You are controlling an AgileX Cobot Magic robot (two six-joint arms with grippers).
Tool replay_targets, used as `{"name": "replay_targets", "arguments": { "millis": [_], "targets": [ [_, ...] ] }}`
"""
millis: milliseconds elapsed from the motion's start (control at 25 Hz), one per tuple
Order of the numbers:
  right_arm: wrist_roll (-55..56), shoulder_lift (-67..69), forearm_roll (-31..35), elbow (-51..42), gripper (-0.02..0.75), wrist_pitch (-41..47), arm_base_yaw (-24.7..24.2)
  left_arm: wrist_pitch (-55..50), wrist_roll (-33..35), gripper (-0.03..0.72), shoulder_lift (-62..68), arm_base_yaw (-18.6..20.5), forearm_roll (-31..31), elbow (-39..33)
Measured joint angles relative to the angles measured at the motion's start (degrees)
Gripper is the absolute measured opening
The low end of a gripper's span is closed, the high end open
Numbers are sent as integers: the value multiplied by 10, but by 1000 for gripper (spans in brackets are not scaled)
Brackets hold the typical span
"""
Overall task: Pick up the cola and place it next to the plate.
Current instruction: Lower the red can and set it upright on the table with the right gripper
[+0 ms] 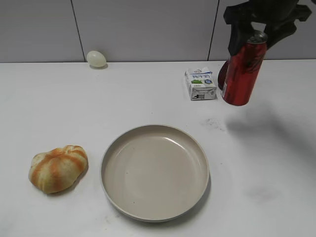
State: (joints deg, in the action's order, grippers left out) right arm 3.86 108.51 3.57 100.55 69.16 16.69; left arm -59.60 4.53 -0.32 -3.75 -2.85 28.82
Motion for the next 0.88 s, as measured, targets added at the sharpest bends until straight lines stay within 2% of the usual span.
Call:
{"name": "replay_targets", "arguments": {
  "millis": [160, 320, 440, 680, 880],
  "targets": [
    [0, -105, 2, -149, 531, -45, 40, 0, 0, 228, 0, 0, 0, 0],
    [2, -200, 7, -295, 531, -171, 78, 0, 0, 228, 0, 0, 0, 0],
    [10, -240, 10, -383, 531, -241, 85, 0, 0, 228, 0, 0, 0, 0],
    [16, -247, 21, -474, 531, -308, 86, 0, 0, 228, 0, 0, 0, 0],
    [11, -238, 23, -484, 531, -330, 86, 0, 0, 228, 0, 0, 0, 0]
  ]
}}
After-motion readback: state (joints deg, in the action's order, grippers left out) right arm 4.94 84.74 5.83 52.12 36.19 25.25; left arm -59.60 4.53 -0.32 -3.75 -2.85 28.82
